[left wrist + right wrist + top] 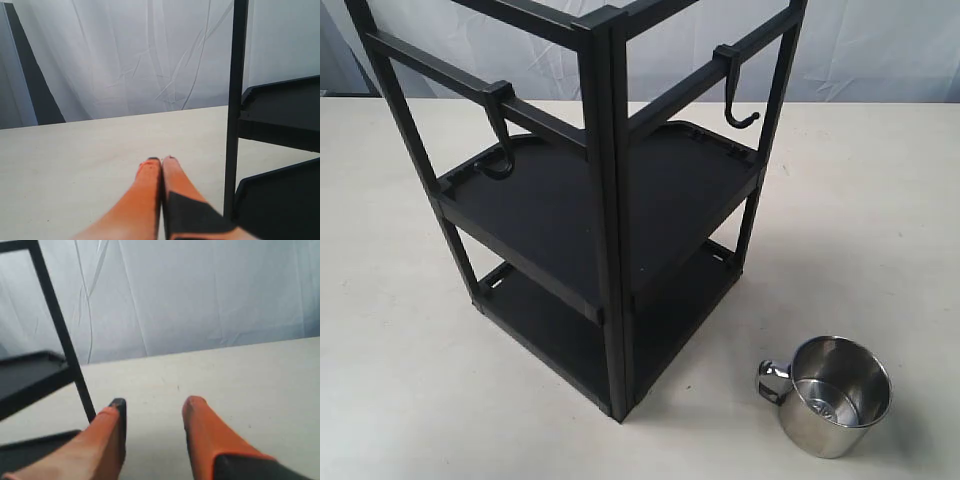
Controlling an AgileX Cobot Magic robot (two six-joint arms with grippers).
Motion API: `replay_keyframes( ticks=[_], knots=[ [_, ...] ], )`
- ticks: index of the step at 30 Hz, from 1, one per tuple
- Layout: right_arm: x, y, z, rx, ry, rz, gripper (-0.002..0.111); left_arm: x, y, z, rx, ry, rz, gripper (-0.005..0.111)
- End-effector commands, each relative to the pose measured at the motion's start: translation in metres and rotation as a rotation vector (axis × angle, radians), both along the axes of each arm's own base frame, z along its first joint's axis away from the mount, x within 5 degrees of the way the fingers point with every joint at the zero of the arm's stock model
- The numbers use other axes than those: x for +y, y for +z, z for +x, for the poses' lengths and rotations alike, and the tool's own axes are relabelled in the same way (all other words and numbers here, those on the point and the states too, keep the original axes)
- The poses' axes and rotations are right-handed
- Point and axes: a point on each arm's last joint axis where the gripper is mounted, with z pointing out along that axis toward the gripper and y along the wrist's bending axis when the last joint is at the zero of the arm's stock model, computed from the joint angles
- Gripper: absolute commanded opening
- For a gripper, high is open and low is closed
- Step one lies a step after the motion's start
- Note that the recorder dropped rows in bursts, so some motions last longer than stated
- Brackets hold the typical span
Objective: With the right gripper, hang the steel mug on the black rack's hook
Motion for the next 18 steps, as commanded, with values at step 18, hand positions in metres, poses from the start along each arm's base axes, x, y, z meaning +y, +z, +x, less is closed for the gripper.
replay_keyframes(
  ticks=[18],
  knots=[
    [0.0013,0.0148,-0.0010,0.013,0.038,1.042,0.039,-0.0002,0.0006,-0.0004,-0.009,-0.005,-0.002,0.001]
  ],
)
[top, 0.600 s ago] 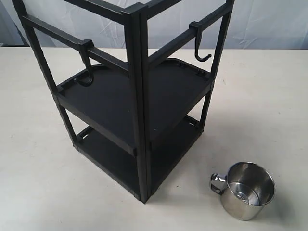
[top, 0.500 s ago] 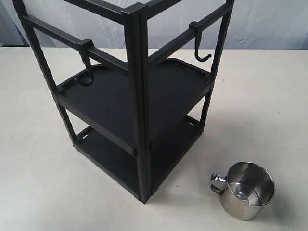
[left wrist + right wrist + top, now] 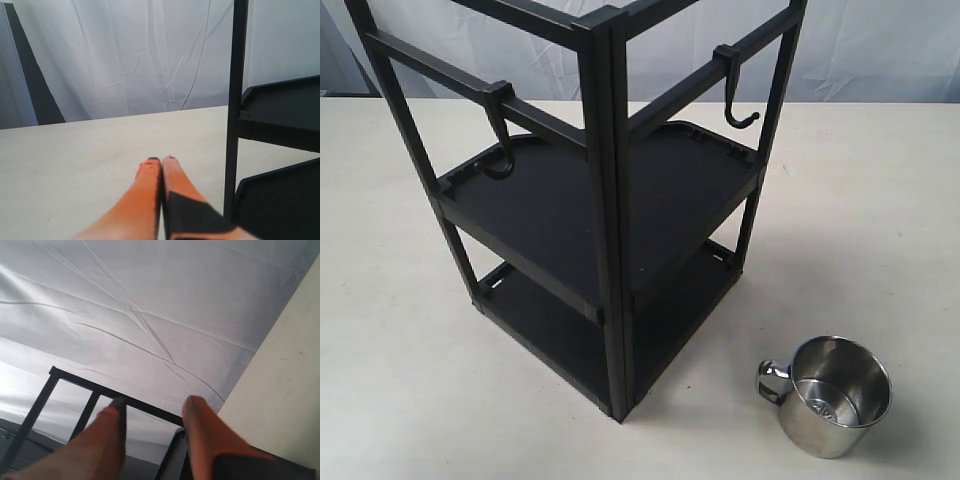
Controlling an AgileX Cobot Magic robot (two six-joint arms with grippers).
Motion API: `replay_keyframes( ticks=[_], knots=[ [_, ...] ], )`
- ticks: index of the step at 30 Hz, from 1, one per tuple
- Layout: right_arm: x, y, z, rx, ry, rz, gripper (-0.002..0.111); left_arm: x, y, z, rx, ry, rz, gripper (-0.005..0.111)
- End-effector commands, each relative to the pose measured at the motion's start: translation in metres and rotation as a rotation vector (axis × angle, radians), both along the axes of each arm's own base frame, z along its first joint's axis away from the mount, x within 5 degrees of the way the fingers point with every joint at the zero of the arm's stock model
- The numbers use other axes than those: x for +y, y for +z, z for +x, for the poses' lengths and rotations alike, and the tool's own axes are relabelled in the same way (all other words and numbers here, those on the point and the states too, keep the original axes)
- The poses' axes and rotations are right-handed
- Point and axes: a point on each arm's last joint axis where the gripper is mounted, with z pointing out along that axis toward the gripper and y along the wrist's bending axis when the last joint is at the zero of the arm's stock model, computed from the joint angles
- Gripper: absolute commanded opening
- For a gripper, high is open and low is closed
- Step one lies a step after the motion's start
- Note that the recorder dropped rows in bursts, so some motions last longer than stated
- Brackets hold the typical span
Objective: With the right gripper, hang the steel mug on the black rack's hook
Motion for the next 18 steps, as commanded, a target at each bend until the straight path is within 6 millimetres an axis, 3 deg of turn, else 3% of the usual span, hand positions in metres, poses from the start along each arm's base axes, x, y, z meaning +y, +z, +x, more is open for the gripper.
replay_keyframes(
  ticks=[1,18],
  knots=[
    [0.0032,0.0005,-0.0011,-0.009,0.037,0.023,0.039,-0.0002,0.0006,-0.0004,-0.009,-0.005,-0.002,0.001],
    [0.0040,0.0001,-0.0012,-0.009,0.042,-0.007,0.039,-0.0002,0.0006,-0.0004,-0.009,-0.005,-0.002,0.001]
  ],
)
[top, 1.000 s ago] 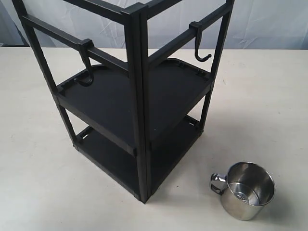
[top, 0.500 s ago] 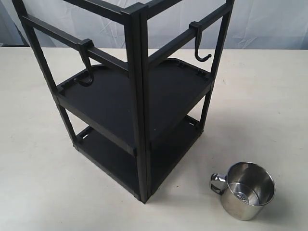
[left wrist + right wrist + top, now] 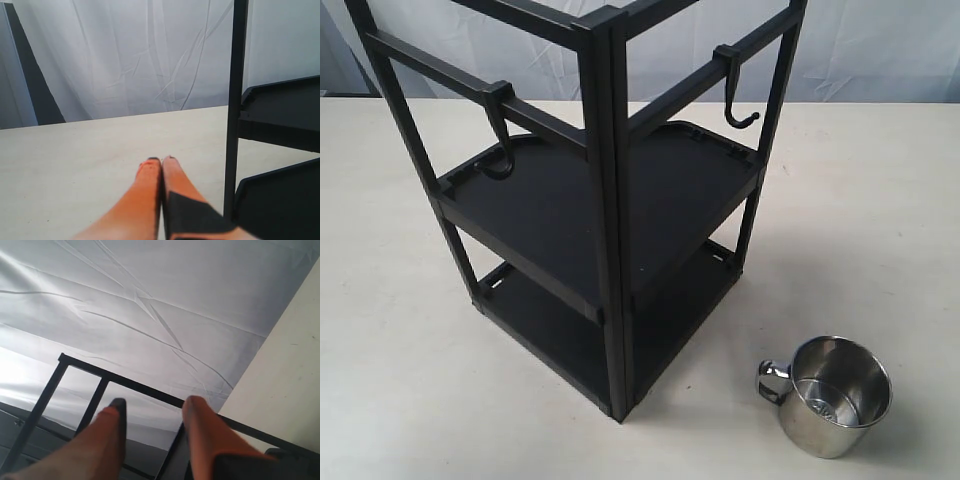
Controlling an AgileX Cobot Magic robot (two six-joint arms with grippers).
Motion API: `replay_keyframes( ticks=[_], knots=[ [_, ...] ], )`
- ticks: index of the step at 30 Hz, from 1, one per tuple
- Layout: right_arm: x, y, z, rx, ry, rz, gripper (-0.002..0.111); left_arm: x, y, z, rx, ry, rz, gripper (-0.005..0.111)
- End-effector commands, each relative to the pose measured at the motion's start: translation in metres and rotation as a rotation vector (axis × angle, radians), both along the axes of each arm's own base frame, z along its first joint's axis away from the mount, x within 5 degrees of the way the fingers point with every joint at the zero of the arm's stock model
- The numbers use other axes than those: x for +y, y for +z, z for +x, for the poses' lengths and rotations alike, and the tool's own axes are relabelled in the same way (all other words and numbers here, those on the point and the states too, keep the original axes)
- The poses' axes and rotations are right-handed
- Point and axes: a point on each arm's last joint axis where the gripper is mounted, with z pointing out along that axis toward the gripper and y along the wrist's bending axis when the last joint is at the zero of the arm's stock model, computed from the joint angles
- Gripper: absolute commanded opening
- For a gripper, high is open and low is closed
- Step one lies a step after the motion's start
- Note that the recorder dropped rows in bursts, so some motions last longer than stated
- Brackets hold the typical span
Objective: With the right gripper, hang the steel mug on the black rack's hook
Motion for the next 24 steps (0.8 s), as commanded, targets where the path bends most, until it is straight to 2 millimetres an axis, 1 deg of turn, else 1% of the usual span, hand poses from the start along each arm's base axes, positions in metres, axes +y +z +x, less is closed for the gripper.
replay_keyframes(
  ticks=[1,24],
  knots=[
    [-0.0006,-0.0007,-0.0003,-0.004,-0.011,-0.024,0.039,-0.0002,0.0006,-0.0004,-0.009,-0.005,-0.002,0.001],
    [-0.0015,-0.0014,0.0000,-0.004,-0.025,-0.061,0.039,-0.0002,0.0006,-0.0004,-0.009,-0.005,-0.002,0.001]
  ],
)
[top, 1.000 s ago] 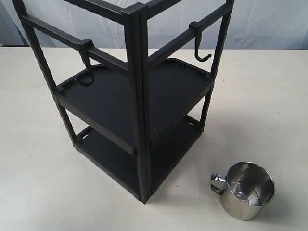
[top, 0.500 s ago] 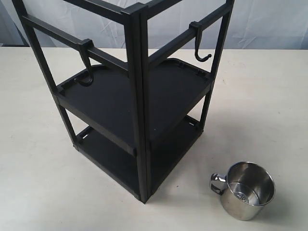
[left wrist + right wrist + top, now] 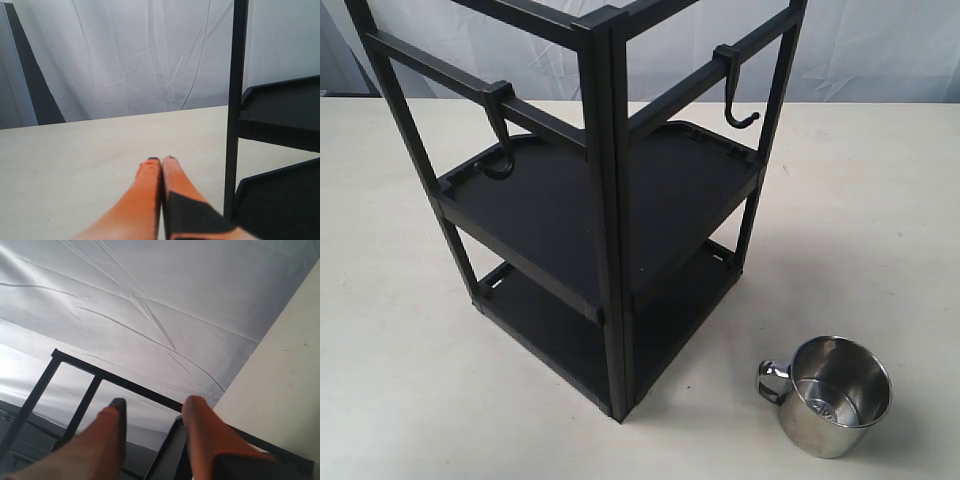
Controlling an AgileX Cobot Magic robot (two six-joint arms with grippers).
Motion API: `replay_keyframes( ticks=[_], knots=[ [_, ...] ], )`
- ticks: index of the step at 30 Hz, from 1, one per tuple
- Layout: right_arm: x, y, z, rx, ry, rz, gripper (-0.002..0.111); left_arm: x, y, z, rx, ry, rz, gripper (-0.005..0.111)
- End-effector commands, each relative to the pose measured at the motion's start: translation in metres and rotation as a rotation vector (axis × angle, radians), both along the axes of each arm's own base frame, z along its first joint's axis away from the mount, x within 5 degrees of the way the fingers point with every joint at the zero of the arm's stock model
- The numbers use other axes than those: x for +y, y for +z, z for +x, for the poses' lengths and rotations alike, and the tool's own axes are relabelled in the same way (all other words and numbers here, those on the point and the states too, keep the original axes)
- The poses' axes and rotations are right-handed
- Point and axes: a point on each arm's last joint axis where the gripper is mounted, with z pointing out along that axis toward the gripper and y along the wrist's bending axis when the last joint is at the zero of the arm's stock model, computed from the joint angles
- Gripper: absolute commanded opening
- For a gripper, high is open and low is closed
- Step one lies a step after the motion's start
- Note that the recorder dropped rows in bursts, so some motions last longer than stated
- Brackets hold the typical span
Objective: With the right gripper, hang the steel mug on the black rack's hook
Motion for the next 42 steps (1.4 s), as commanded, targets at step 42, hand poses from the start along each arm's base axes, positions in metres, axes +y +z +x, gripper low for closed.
replay_keyframes(
  ticks=[42],
  knots=[
    [0.038,0.036,0.108,0.853,0.992,-1.122,0.041,0.000,0.001,0.000,-0.009,-0.005,-0.002,0.001]
  ],
)
